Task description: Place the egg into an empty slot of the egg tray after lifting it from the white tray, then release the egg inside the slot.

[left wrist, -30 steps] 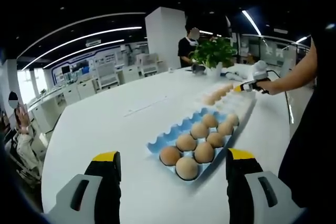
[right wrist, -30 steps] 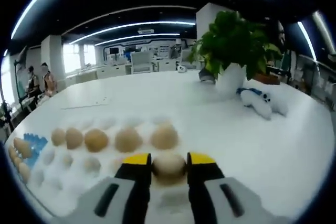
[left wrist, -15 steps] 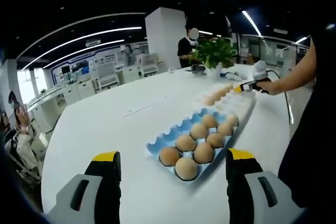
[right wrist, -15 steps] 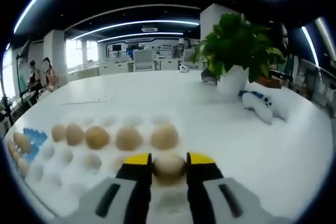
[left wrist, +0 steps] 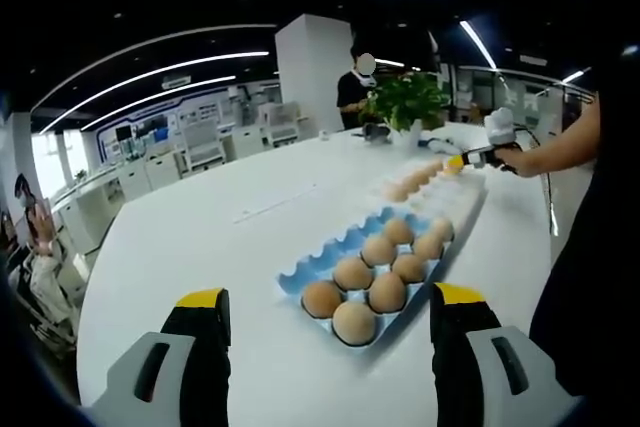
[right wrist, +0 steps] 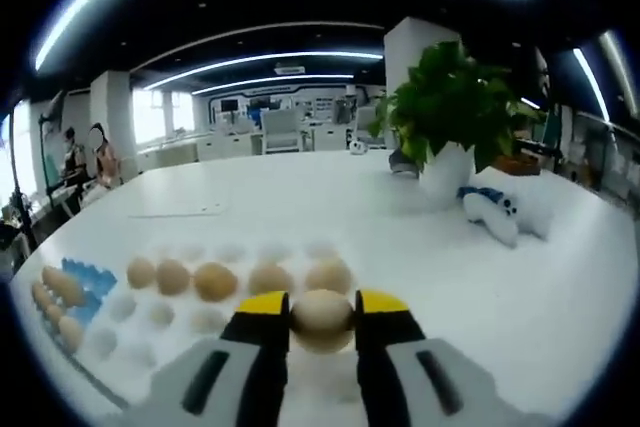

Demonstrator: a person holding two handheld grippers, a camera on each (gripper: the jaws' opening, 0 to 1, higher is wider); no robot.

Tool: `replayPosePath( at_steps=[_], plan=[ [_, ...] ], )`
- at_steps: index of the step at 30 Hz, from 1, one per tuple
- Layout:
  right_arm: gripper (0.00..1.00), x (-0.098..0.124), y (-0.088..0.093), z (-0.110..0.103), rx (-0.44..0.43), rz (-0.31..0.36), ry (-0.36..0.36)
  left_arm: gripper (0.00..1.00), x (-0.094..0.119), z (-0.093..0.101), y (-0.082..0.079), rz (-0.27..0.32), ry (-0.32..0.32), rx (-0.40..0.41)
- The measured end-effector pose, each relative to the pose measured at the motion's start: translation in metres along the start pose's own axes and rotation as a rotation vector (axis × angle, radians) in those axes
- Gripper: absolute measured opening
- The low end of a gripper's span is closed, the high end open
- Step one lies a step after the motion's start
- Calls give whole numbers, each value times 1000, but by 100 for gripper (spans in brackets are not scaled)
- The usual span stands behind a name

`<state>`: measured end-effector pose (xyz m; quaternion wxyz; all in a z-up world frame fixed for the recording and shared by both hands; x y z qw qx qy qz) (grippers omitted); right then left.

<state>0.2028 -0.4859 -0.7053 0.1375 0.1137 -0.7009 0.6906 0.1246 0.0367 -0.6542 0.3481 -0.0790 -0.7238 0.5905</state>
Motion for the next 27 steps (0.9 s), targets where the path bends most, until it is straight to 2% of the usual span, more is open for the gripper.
replayPosePath(
  at_steps=[6, 18, 27],
  plan=[
    [24, 5, -8, -26, 32, 24, -71, 83, 0, 0, 0, -1, 3, 0],
    [25, 5, -22, -77, 42, 62, -237, 83, 1, 0, 2, -2, -3, 4],
    [25, 1, -20, -97, 49, 48, -324, 83, 2, 1, 1, -1, -2, 2]
  ],
)
Point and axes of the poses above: the point that each gripper's makers call its tool centre point, and the gripper's own axes: x roughly backward along the fingers, z roughly to its right, y roughly out of its underside, the point moved 10 cm from there along x, roughly backward along the fingers, and after that the axes turned 1 degree about x, right-handed, at the moved point
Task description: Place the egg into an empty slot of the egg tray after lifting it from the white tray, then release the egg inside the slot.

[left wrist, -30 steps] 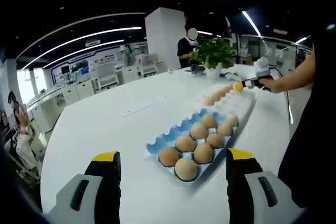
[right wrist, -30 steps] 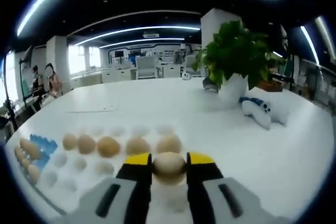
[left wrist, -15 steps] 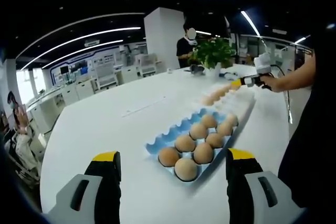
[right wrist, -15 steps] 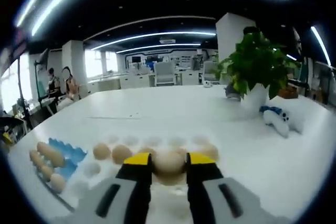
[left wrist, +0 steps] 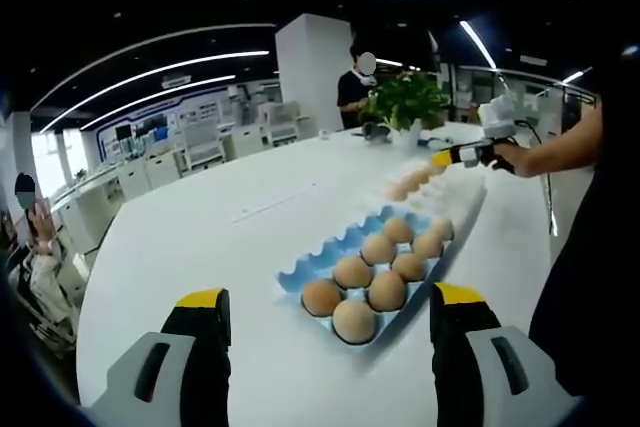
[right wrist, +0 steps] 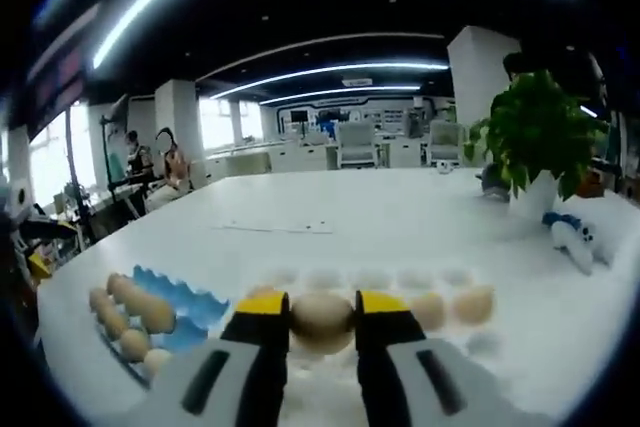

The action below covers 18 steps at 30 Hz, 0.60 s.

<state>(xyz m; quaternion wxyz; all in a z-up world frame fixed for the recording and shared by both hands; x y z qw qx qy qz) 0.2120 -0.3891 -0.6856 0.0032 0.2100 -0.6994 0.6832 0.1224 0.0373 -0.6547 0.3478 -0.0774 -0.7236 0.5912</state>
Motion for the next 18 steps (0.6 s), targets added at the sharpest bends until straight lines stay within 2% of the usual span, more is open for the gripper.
replayPosePath(
  at_steps=[18],
  plan=[
    [25, -21, 4, -44, 42, -36, -184, 83, 0, -3, 1, -3, -2, 1]
  ],
)
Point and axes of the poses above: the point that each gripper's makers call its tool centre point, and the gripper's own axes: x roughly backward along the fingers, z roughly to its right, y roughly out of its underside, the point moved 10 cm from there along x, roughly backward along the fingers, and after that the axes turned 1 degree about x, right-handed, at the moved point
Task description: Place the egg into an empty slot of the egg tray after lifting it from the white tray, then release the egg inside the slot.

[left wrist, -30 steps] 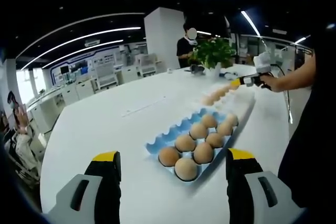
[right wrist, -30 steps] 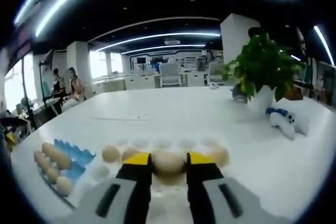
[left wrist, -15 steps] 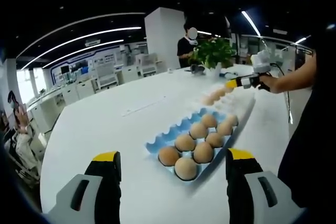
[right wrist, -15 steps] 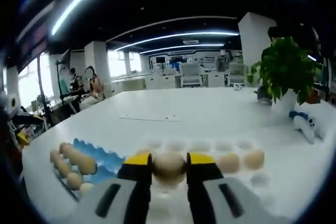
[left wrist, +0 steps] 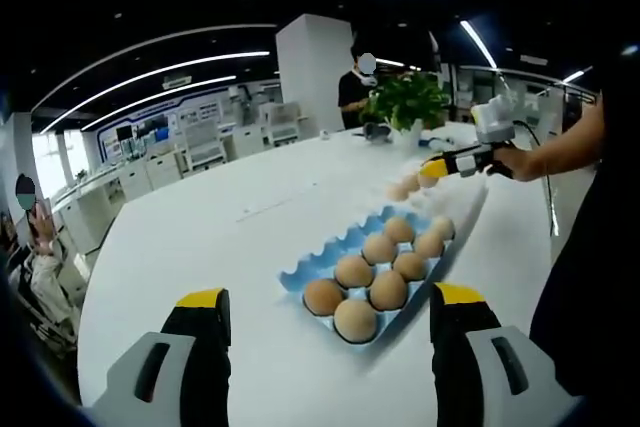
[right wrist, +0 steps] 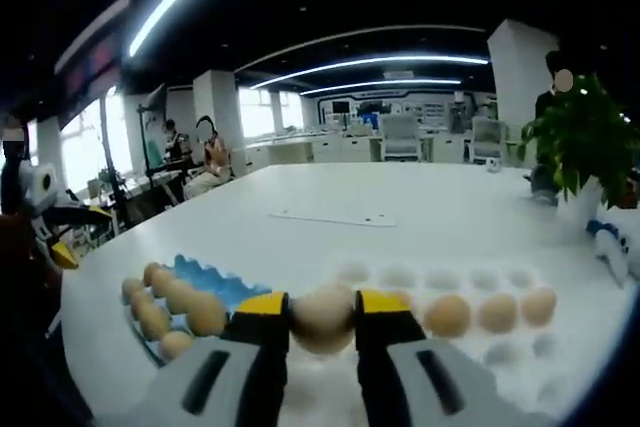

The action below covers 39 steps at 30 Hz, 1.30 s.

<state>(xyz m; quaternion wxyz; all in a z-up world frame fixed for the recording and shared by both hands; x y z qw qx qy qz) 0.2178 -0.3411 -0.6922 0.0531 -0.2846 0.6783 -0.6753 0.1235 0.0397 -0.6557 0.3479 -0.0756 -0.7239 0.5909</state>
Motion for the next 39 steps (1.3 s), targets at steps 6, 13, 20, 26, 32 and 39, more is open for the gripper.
replayPosePath(
  at_steps=[6, 13, 20, 26, 32, 39],
  plan=[
    [25, -9, 5, -19, 36, -31, -72, 83, 0, -1, -1, 3, -2, -3],
    [25, -15, 10, -30, 58, -67, -126, 83, 0, -1, -1, 4, -5, -2],
    [25, -17, 15, -35, 57, -87, -146, 83, 0, 0, -1, 6, -2, -4],
    [25, -22, 16, -39, 53, -102, -171, 83, 0, 1, -1, 4, 0, -5],
    [25, -27, 20, -42, 53, -118, -194, 83, 0, 1, -2, 6, -1, -4],
    [25, -33, 27, -45, 60, -144, -214, 83, 1, 0, -1, 4, -5, -4]
  ],
)
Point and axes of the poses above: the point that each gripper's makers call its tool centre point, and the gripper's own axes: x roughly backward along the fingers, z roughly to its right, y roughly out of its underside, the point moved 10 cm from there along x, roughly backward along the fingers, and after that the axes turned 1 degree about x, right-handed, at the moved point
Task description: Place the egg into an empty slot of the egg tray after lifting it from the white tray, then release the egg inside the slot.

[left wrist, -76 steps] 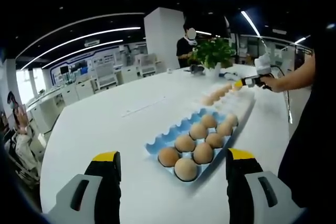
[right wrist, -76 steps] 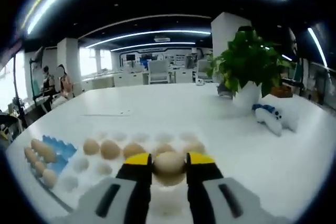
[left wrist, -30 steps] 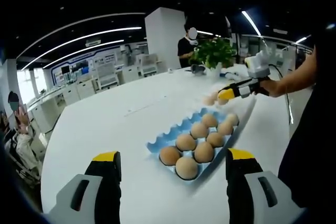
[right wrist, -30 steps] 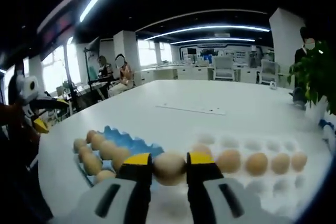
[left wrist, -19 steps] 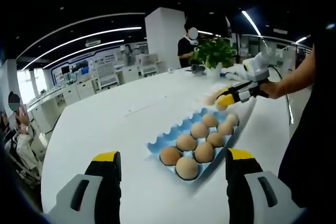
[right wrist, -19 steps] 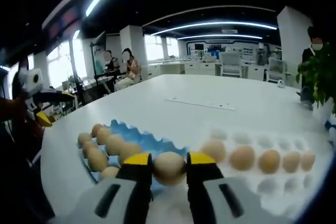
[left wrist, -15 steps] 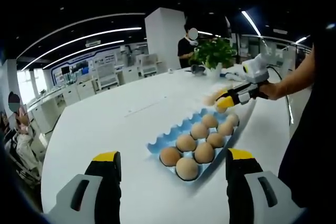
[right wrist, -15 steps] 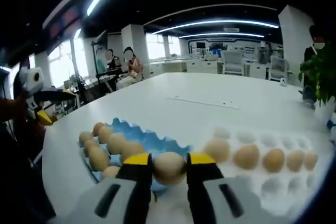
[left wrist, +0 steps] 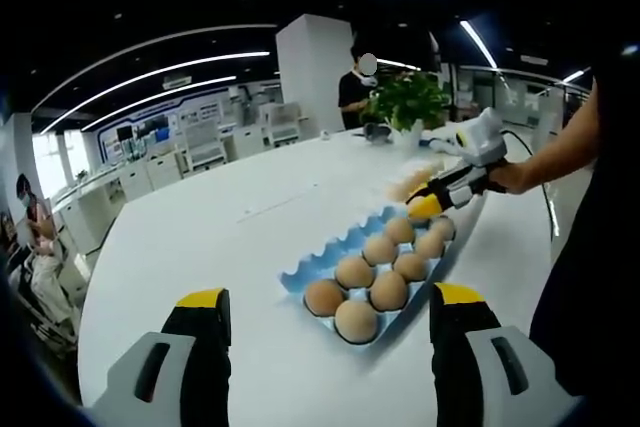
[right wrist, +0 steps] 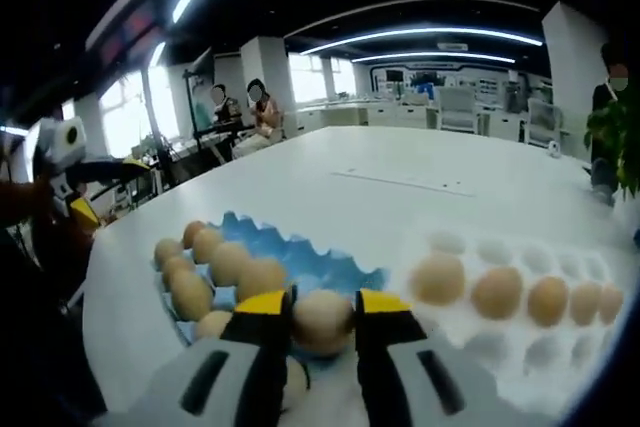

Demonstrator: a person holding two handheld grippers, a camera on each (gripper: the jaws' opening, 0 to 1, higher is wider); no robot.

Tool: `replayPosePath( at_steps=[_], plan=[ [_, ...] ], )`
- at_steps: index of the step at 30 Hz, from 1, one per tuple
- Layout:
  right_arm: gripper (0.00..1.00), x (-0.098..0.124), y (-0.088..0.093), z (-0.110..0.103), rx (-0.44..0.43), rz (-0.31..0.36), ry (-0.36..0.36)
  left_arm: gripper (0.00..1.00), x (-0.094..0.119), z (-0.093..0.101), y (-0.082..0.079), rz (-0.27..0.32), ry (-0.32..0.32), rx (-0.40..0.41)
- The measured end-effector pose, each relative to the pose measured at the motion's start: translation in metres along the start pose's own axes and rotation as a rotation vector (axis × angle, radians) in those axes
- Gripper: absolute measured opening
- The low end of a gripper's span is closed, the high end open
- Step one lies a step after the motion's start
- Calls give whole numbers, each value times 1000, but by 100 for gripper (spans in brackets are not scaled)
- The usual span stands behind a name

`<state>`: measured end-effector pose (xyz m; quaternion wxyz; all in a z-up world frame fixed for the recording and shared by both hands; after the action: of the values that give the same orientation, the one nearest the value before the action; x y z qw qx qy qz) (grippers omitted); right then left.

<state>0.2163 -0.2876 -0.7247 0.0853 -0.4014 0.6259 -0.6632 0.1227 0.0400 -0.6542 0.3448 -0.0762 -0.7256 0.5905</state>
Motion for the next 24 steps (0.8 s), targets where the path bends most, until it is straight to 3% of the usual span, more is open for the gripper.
replayPosePath(
  at_steps=[10, 24],
  plan=[
    [26, -3, 8, 1, 1, -26, -33, 83, 0, 0, 0, 0, -2, 4],
    [26, -5, 7, 4, 27, -14, -84, 82, 0, 1, 0, -2, 1, 9]
  ],
)
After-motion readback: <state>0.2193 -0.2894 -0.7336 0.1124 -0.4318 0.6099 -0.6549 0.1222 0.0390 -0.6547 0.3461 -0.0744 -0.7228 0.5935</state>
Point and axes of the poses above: the point that each gripper's makers call its tool centre point, and the gripper's own axes: x roughly backward along the fingers, z roughly to its right, y roughly out of its underside, the point moved 10 cm from there along x, roughly backward along the fingers, and after that the axes turned 1 degree about x, right-handed, at the moved point
